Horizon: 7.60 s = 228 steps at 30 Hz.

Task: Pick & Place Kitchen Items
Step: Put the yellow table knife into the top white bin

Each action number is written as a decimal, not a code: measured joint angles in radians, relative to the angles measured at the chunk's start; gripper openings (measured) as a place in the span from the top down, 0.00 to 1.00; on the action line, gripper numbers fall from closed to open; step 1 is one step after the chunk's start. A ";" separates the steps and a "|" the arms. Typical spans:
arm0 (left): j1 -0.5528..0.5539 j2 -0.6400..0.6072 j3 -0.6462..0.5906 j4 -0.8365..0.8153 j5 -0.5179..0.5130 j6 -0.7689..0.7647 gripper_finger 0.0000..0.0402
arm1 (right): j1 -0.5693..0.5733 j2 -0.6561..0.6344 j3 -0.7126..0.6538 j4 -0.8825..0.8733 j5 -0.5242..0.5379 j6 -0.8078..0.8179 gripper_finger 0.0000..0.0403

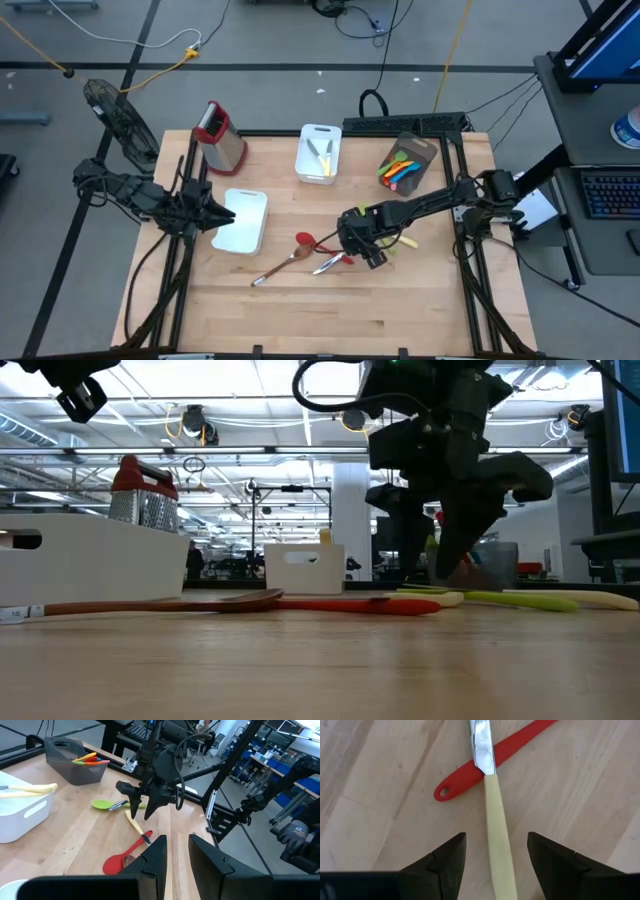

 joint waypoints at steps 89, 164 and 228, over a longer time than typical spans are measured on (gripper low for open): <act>0.000 0.005 0.001 0.009 -0.009 -0.051 0.80 | -0.400 -0.338 -0.252 1.048 -0.211 1.667 0.84; 0.001 0.005 0.001 0.009 -0.019 0.012 0.80 | -0.655 0.055 0.015 0.731 -0.417 1.828 0.77; 0.001 0.005 0.000 0.017 -0.035 0.084 0.80 | -0.196 -0.392 0.014 -0.088 -0.126 0.877 1.00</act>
